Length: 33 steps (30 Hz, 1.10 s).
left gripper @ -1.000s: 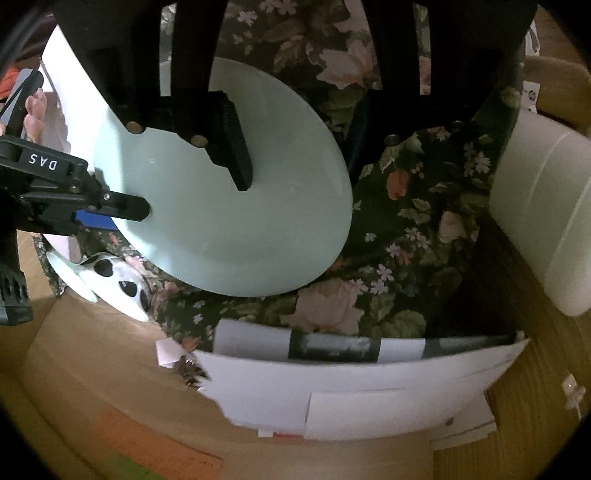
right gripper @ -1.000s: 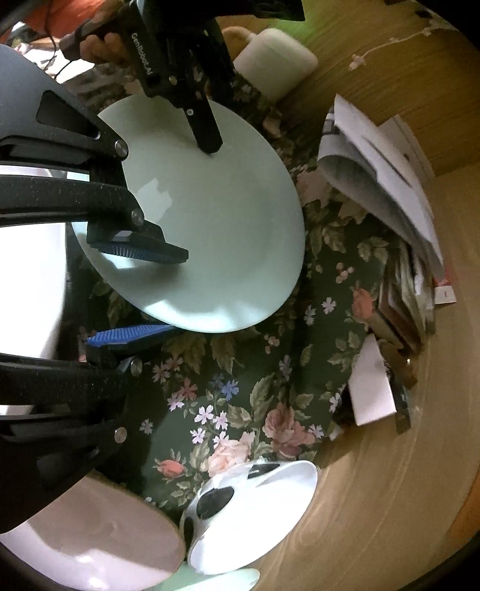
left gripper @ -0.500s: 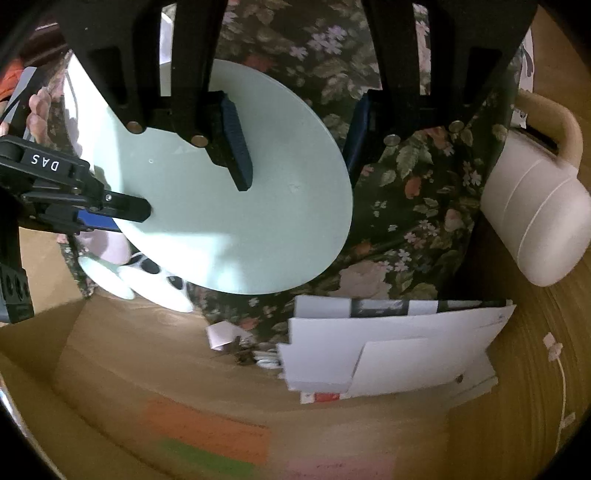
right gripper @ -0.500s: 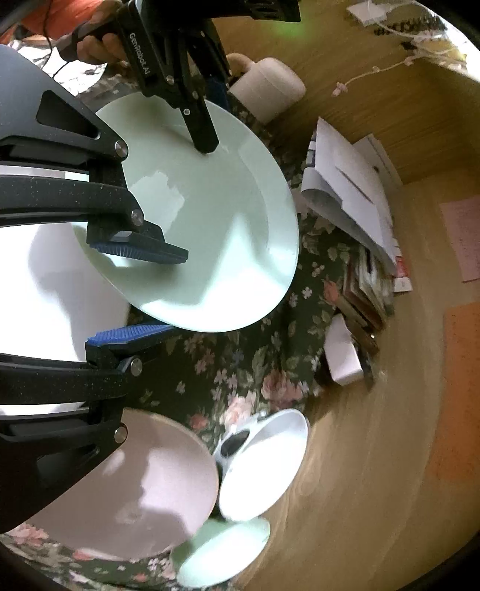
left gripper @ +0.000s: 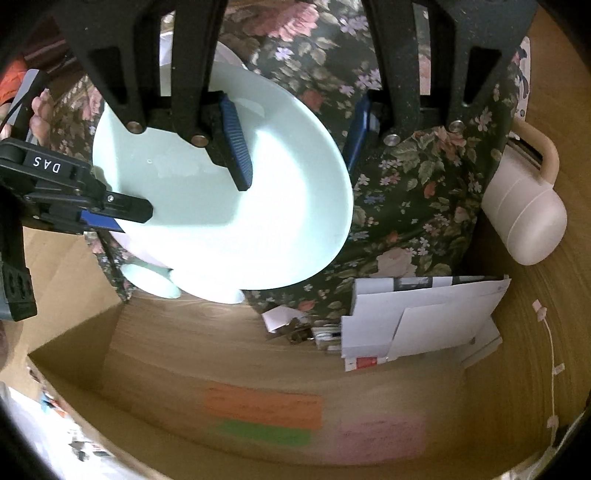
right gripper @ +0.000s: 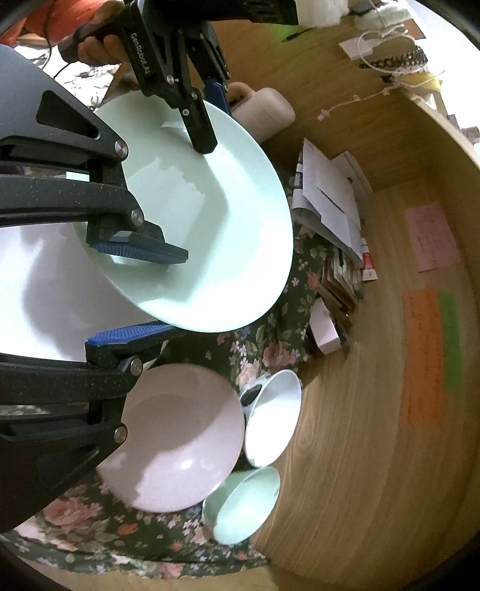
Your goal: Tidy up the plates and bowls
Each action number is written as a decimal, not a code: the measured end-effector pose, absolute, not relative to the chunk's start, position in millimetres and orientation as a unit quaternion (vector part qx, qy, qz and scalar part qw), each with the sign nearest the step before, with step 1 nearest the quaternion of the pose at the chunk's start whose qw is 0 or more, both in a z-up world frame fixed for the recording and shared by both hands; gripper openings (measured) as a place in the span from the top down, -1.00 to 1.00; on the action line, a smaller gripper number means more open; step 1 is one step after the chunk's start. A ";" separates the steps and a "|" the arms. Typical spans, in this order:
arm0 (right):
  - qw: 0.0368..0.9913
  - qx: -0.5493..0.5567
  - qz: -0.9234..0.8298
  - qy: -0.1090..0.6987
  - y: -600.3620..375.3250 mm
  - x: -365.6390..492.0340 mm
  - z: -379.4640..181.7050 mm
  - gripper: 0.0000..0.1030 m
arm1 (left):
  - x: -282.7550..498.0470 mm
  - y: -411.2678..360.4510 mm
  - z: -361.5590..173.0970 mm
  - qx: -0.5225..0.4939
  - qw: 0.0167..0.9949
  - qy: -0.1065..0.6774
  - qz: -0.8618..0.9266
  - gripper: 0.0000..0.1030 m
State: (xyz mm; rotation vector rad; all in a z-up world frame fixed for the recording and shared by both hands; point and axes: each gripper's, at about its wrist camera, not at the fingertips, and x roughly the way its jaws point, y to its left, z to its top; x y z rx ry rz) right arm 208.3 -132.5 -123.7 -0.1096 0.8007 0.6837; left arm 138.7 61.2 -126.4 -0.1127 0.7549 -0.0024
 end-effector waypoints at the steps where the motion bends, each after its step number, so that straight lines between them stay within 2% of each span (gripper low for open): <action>1: 0.864 -0.051 0.325 0.381 -135.1 206.0 -122.8 0.44 | 136.1 58.7 -125.4 -0.055 0.929 0.367 -0.003 0.05; 15: 0.873 -0.040 0.311 0.373 -170.1 173.0 -121.9 0.44 | 103.4 20.6 -119.8 -0.049 0.932 0.359 -0.023 0.05; 33: 0.863 -0.022 0.298 0.408 -188.5 165.8 -157.0 0.44 | 100.2 3.7 -152.8 -0.054 0.918 0.390 -0.033 0.05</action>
